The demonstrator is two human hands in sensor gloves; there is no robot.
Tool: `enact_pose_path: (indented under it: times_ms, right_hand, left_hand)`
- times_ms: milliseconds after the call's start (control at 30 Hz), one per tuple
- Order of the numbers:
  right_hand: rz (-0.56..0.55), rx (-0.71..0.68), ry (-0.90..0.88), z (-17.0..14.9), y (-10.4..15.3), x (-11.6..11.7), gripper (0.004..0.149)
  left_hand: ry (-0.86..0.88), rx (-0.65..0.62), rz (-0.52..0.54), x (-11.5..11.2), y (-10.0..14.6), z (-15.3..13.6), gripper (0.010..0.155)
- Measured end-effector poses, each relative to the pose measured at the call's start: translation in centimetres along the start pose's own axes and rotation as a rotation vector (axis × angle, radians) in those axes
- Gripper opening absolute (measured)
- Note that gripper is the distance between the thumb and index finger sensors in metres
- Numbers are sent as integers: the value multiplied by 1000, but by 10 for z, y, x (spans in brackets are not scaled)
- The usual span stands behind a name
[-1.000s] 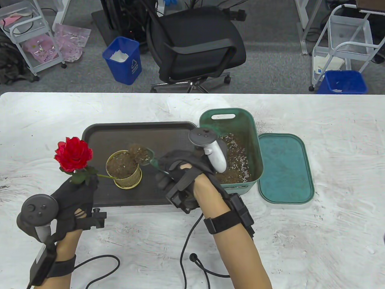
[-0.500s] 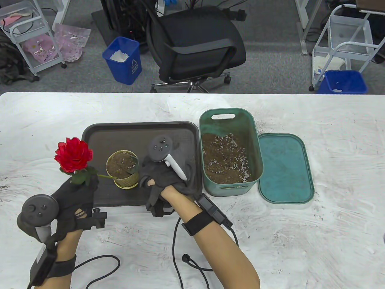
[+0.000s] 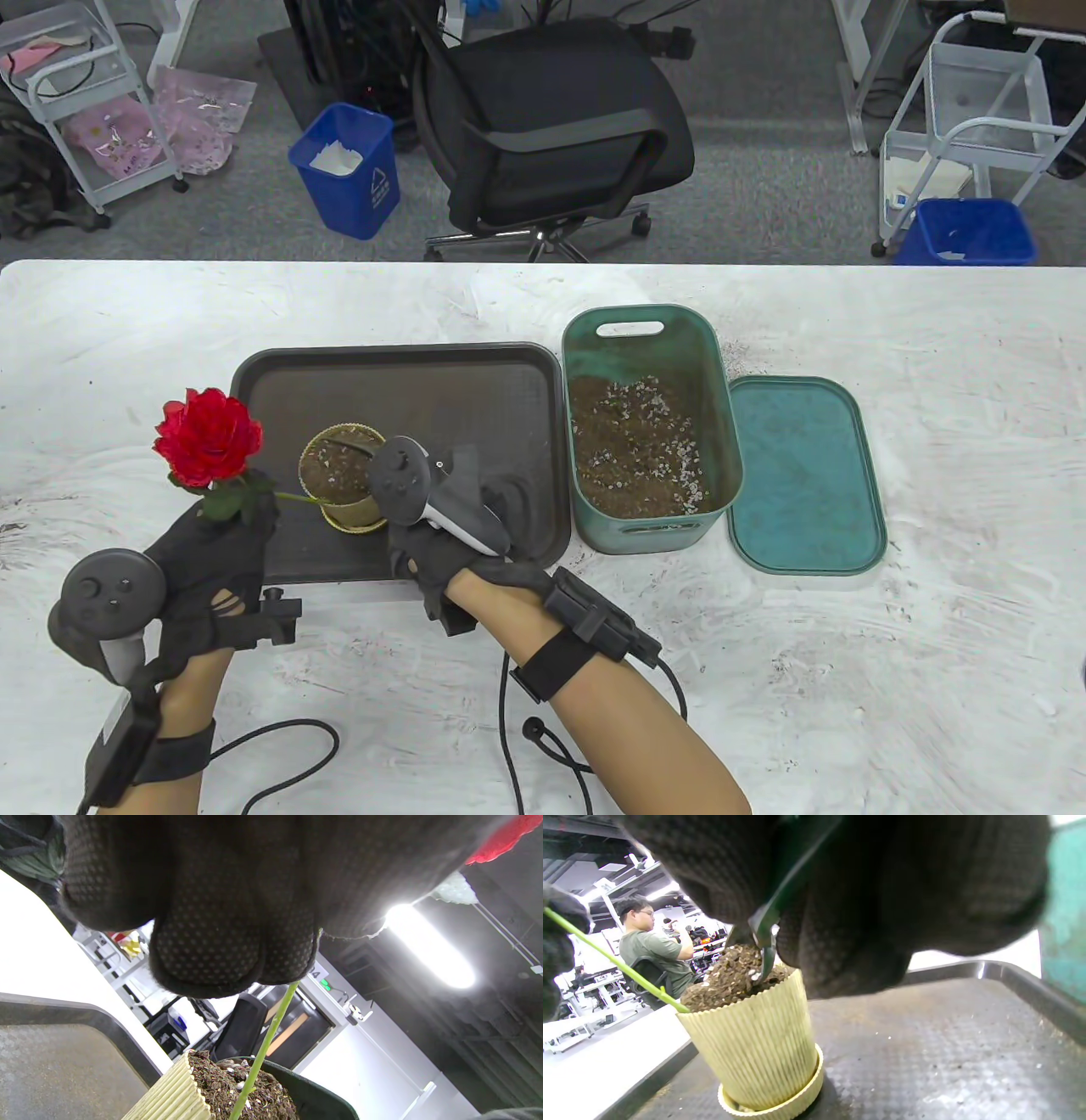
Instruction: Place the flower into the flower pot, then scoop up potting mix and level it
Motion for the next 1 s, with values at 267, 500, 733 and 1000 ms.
enact_pose_path:
  times_ms: [267, 500, 733, 1000]
  right_hand:
    - [-108, -54, 153, 11, 4, -7, 54]
    - [-161, -34, 163, 3, 4, -26, 53]
    - [-214, 45, 140, -26, 9, -69, 53]
    - [-298, 253, 31, -93, 20, -138, 52]
  left_hand:
    - [-1, 10, 3, 1, -1, -3, 42]
    - [-1, 4, 2, 1, -1, -2, 42]
    - [1, 5, 2, 1, -1, -2, 42]
    - [-2, -3, 1, 1, -1, -1, 42]
Point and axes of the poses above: the tracker on the back of each hand, its own z axis roughly to the thumb side, its own y axis roughly from the fingertips to the wrist, x = y × z, the point moved 5 cm from there along -y, roughly from the wrist to the fingertips, and after that the axes turned 4 degrees about -y, right-handed, at the moved point
